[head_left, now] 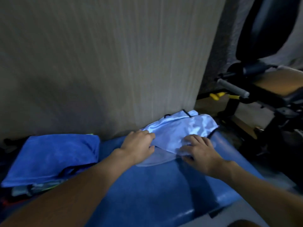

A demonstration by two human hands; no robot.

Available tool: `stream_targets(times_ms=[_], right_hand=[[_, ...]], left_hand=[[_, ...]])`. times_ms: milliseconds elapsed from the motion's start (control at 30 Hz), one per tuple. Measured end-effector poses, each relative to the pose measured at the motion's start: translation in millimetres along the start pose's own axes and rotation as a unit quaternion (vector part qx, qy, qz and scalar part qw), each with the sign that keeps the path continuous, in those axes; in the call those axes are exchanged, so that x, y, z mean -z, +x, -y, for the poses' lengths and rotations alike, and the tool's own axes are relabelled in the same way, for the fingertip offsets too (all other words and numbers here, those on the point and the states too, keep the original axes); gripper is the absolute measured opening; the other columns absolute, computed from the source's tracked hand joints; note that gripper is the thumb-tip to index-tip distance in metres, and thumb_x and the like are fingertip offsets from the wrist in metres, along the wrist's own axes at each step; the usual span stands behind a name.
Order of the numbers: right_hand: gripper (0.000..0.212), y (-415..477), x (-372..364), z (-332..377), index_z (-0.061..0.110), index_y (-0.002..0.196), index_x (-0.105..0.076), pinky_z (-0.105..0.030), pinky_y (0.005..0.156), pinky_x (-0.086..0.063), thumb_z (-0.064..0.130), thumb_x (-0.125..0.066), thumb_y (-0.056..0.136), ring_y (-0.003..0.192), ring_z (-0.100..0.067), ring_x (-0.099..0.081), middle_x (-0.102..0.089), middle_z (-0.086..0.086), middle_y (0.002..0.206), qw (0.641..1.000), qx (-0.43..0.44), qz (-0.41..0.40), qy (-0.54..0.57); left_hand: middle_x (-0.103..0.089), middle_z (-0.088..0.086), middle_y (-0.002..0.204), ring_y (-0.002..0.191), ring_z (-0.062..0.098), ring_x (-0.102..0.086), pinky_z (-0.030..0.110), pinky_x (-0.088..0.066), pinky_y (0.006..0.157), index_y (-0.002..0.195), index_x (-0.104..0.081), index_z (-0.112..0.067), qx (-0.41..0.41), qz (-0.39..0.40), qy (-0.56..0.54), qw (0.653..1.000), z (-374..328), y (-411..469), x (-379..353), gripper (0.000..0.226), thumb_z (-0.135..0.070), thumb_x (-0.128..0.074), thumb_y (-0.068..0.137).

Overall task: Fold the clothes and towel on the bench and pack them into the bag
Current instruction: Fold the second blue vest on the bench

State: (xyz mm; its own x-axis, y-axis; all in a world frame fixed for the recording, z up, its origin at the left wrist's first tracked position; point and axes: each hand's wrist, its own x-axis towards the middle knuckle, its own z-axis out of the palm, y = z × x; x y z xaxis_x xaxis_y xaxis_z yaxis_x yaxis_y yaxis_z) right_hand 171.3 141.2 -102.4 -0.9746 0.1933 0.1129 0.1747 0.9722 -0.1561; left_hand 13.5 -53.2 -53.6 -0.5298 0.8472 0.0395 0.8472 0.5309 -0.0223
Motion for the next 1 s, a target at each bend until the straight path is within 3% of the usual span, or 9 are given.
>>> stream_targets(times_ms=[100,167,267,433,500,600,733,933,1000], right_hand=[[0.035,-6,-6,-12,0.033,0.1,-0.069,-0.049,0.087,-0.046,0.04,-0.067,0.066,0.114,-0.025,-0.054,-0.06,0.002,0.119,1.0,0.017,-0.006,-0.013],[0.031,-2,-8,-15,0.026,0.092,-0.067,-0.045,0.077,-0.05,0.033,-0.075,0.062,0.099,-0.028,-0.061,-0.063,0.001,0.105,0.999,0.018,-0.034,-0.033],[0.018,6,-9,-11,0.022,0.077,-0.063,-0.04,0.071,-0.045,0.026,-0.077,0.067,0.081,-0.026,-0.058,-0.059,0.002,0.084,0.996,0.018,-0.076,-0.053],[0.014,10,6,-4,0.021,0.073,-0.047,-0.04,0.078,-0.046,0.016,-0.057,0.082,0.069,-0.024,-0.052,-0.054,0.002,0.069,0.99,0.006,-0.138,0.025],[0.017,12,23,-2,0.022,0.077,-0.04,-0.04,0.075,-0.042,0.012,-0.049,0.087,0.067,-0.026,-0.048,-0.056,0.001,0.069,0.986,-0.02,-0.145,0.079],[0.021,14,54,4,0.019,0.077,-0.039,-0.039,0.061,-0.035,0.008,-0.046,0.093,0.065,-0.03,-0.048,-0.059,-0.006,0.068,0.971,-0.06,-0.181,0.146],[0.019,12,111,24,0.014,0.083,-0.039,-0.047,0.058,-0.042,0.016,-0.047,0.1,0.066,-0.039,-0.054,-0.059,-0.014,0.068,0.944,-0.051,-0.255,0.202],[0.017,-8,171,64,0.008,0.088,-0.049,-0.038,0.055,-0.038,0.02,-0.053,0.1,0.057,-0.02,-0.047,-0.05,0.001,0.061,0.916,-0.001,-0.289,0.278],[0.015,-16,178,80,0.01,0.087,-0.051,-0.027,0.055,-0.037,0.019,-0.055,0.099,0.059,-0.011,-0.049,-0.053,0.003,0.063,0.913,0.002,-0.283,0.294]], left_hand=[[-0.061,0.0,0.121,0.117,0.025,-0.056,0.038,-0.042,0.098,0.116,-0.061,-0.021,-0.019,0.016,0.001,1.0,-12,19,-19,0.03,-0.032,-0.057,0.089],[-0.062,-0.002,0.116,0.114,0.024,-0.057,0.039,-0.043,0.097,0.111,-0.062,-0.024,-0.026,0.029,0.007,0.999,-16,28,-29,0.026,-0.034,-0.058,0.088],[-0.064,-0.004,0.106,0.105,0.022,-0.058,0.037,-0.044,0.09,0.103,-0.068,-0.025,-0.022,-0.003,-0.024,0.999,-17,35,-40,0.015,-0.031,-0.061,0.09],[-0.062,-0.005,0.083,0.085,0.021,-0.06,0.041,-0.048,0.078,0.079,-0.068,-0.02,-0.036,-0.076,-0.129,0.988,-13,38,-39,0.01,-0.02,-0.068,0.089],[-0.061,-0.006,0.077,0.077,0.019,-0.059,0.04,-0.049,0.072,0.079,-0.062,-0.018,-0.031,-0.139,-0.197,0.97,-14,35,-25,0.012,-0.013,-0.065,0.09],[-0.06,-0.004,0.068,0.065,0.014,-0.057,0.035,-0.045,0.064,0.087,-0.058,-0.02,-0.014,-0.207,-0.286,0.935,-20,27,9,0.01,-0.018,-0.059,0.097],[-0.053,-0.001,0.065,0.062,0.016,-0.048,0.036,-0.042,0.063,0.087,-0.054,-0.019,-0.018,-0.263,-0.323,0.909,-28,13,64,0.012,-0.017,-0.054,0.099],[-0.05,0.004,0.066,0.057,0.018,-0.042,0.037,-0.04,0.058,0.087,-0.051,-0.023,-0.002,-0.314,-0.372,0.874,-27,-30,125,0.016,-0.016,-0.052,0.101],[-0.052,0.006,0.068,0.059,0.022,-0.045,0.039,-0.042,0.058,0.088,-0.053,-0.024,-0.001,-0.313,-0.377,0.872,-22,-54,139,0.014,-0.019,-0.052,0.101]])
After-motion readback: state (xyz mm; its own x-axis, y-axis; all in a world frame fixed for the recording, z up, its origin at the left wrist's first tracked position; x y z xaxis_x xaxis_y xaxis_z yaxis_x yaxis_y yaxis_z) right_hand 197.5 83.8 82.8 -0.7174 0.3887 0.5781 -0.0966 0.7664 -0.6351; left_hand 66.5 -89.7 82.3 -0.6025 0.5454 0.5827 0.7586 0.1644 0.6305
